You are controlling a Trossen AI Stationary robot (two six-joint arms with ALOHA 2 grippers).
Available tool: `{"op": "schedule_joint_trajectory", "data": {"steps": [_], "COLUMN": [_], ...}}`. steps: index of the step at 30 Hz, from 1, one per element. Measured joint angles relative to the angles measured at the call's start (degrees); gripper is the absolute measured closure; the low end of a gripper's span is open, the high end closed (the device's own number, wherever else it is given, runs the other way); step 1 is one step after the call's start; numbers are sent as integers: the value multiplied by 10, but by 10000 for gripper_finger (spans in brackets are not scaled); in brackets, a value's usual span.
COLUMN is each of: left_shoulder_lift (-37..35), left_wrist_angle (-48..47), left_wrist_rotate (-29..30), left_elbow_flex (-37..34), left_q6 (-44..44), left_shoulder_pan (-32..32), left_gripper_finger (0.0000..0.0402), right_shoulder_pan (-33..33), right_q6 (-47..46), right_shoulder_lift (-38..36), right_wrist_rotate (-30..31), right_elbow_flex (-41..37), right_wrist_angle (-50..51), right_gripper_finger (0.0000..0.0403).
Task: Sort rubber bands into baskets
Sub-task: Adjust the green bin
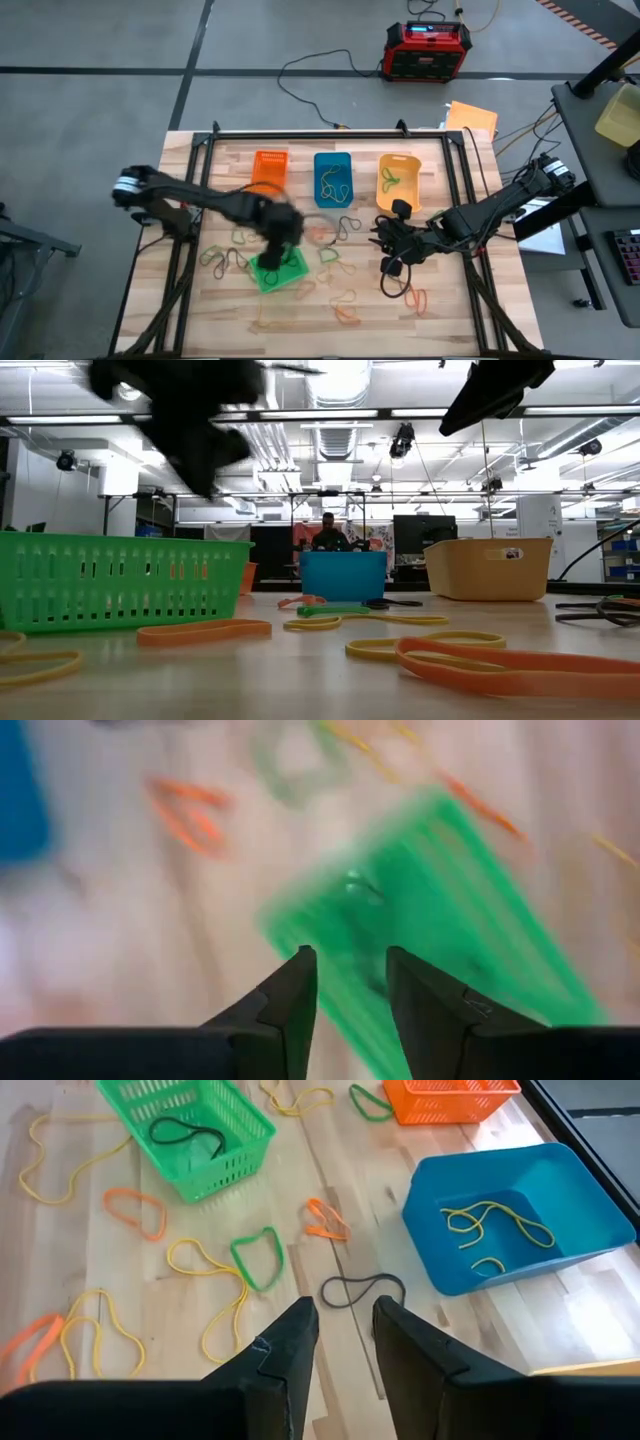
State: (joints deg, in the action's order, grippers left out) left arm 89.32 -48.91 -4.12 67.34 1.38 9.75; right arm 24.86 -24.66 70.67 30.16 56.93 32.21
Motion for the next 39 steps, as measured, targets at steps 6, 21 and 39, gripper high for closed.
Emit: {"op": "schedule_joint_trajectory", "data": {"steps": [6, 21, 39], "left_shoulder_lift": [-76, -80, -89], "left_wrist_angle": [-13, 0, -48], "left_wrist_rotate": [-50, 19, 96], "left_elbow_flex": [-75, -164, -110], "left_q6": [-65, -146, -159], "left_shoulder_pan": [93, 136, 125], "left_gripper_finger": [348, 401, 402], "right_shoulder_pan": [0, 0, 0], "right_q6": [21, 20, 17], "right_shoulder_lift": [0, 0, 0], "right_wrist_rotate": [0, 0, 0], "right_elbow_flex": [0, 0, 0], "right_wrist_angle": [1, 1, -1], "right_gripper_finger": [303, 308, 310]}}
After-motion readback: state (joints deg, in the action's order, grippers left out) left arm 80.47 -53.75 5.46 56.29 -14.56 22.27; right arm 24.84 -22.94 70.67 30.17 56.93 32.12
